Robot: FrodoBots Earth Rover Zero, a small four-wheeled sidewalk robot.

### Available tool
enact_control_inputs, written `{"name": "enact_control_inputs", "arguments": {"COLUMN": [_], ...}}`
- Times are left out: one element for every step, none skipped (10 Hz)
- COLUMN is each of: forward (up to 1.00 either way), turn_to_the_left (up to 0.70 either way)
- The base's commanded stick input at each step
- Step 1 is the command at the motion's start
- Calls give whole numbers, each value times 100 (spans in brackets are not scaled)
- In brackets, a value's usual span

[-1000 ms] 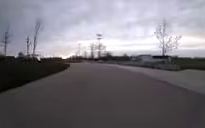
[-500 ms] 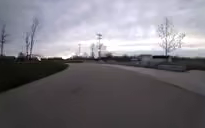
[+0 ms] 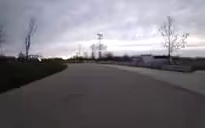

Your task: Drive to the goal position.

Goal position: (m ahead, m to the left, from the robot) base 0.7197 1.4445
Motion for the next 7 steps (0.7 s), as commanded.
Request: {"name": "enact_control_inputs", "arguments": {"forward": [100,100,100,100,100,100,100], "turn_to_the_left": [0,0,0,0,0,0,0]}}
